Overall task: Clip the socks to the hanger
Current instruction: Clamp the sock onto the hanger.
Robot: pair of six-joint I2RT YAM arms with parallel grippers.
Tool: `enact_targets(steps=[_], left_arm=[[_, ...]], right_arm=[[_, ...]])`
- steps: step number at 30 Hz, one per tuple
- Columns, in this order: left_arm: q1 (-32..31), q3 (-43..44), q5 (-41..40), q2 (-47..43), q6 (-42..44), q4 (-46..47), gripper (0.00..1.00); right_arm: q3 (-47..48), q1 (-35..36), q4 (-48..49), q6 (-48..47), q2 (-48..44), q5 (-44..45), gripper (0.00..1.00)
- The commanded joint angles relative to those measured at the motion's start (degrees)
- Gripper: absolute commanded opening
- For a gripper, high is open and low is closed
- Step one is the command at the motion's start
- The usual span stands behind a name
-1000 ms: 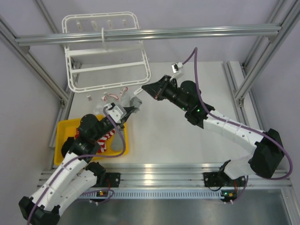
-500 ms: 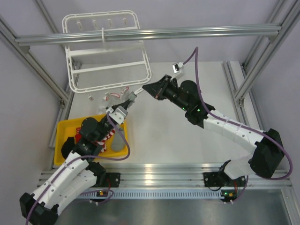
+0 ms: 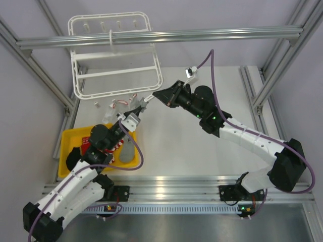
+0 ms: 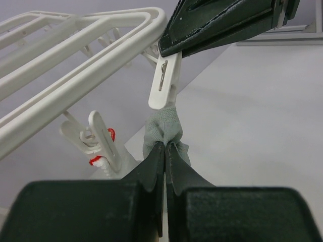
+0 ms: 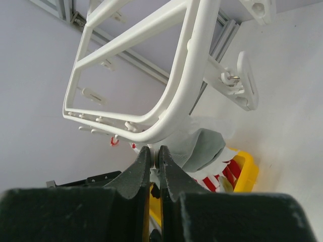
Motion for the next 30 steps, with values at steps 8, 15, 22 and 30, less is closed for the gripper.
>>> enact_targets(steps=[8,15,22,30], left_arm=[[-0.27,1.49,-1.85,3.76,0.15,6.79,0.0],[-0.27,1.23,-1.41,2.62,-0.55,6.71,0.0],[-0.27,1.05,-0.01,-0.89,-0.46,3.02,0.0],[-0.27,1.76,0.96,0.42,-0.11,3.01,0.0]], right_arm=[[1.66,-0.93,-0.12,1.15,-0.4,-1.79,0.0],[1.39,-1.02,-0.99,-0.87,-0.84,-0.21,0.0],[1.39,-1.72,-2.67,-1.22,-1.1,2.87,0.0],[1.48,-1.9,-0.21,0.01,-0.93,-0.56,0.0]])
